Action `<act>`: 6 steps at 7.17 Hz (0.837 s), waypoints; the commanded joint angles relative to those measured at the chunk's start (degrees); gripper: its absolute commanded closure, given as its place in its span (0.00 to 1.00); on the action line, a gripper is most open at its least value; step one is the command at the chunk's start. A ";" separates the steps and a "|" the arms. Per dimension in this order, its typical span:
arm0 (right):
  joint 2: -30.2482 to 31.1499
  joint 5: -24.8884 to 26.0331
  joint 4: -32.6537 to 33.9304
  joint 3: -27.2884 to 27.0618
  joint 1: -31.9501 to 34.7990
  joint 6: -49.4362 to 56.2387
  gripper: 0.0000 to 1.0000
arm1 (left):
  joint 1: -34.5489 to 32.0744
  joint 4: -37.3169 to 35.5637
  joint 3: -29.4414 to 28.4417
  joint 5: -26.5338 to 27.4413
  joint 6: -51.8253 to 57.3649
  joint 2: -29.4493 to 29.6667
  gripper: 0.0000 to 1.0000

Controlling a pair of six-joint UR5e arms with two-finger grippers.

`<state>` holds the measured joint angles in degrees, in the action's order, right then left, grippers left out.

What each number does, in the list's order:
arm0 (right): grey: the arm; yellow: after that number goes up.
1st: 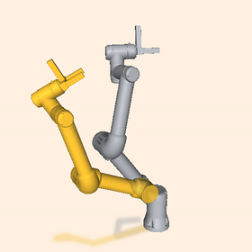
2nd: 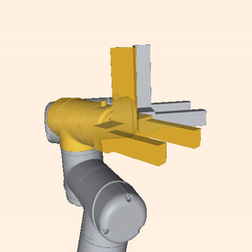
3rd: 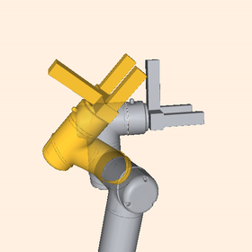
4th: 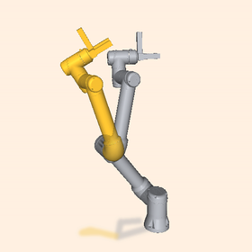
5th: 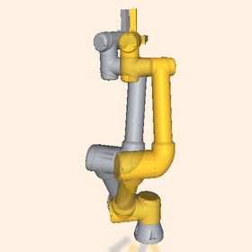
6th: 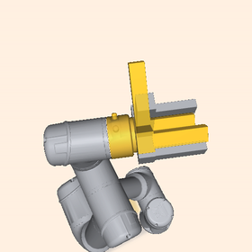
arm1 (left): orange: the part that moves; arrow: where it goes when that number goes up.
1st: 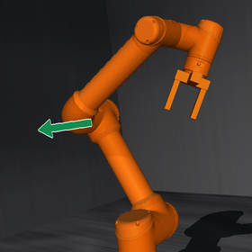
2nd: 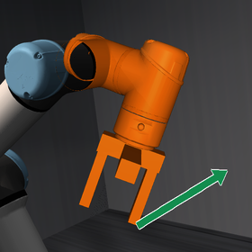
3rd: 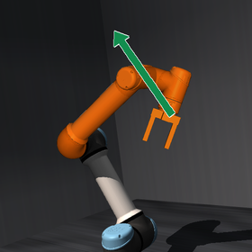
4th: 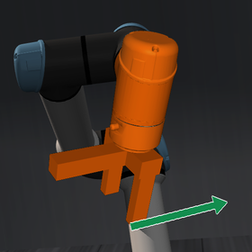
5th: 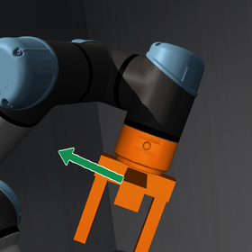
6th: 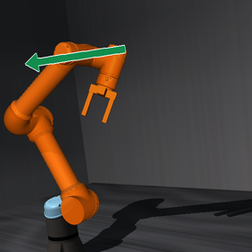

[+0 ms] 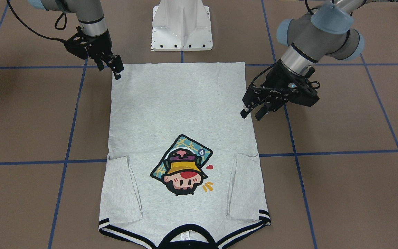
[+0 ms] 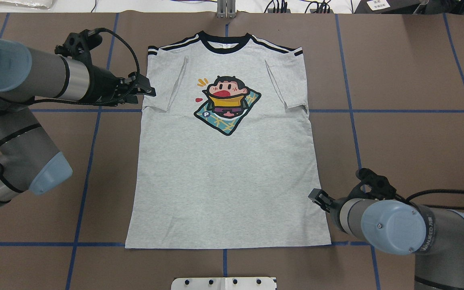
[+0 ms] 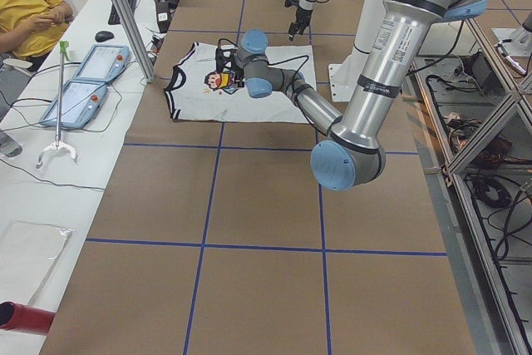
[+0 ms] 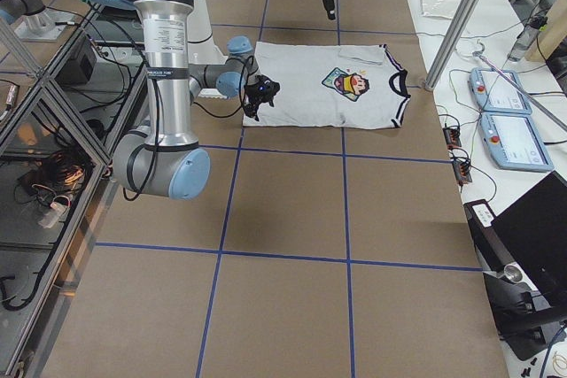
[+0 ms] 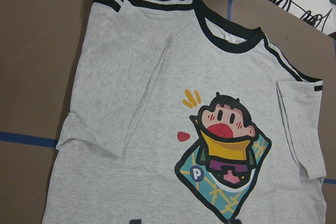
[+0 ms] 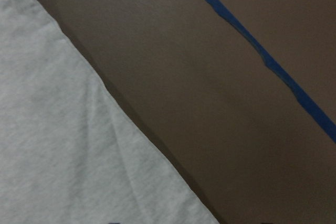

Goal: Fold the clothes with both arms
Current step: 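Move both grippers down to the hem corners nearest the robot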

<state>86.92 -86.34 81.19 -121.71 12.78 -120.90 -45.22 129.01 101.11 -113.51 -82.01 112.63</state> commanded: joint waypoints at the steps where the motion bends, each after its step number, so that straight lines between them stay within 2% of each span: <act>1: 0.09 1.26 -0.24 2.35 -4.77 -5.22 0.08 | 0.14 0.01 -0.03 0.22 0.09 -0.04 0.36; 4: 0.44 1.09 -0.07 2.27 -6.36 -5.31 0.18 | 0.22 0.01 -0.21 0.22 0.09 -0.04 0.36; 5: 0.44 1.09 -0.07 2.27 -6.97 -5.57 0.18 | 0.22 0.01 -0.29 0.22 0.09 -0.12 0.36; 6: 0.44 1.09 0.02 2.18 -7.41 -7.05 0.24 | 0.22 0.01 -0.56 0.22 0.09 -0.13 0.36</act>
<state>87.36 -85.24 81.14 -119.45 5.98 -126.74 -45.02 129.02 100.78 -113.29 -81.92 112.53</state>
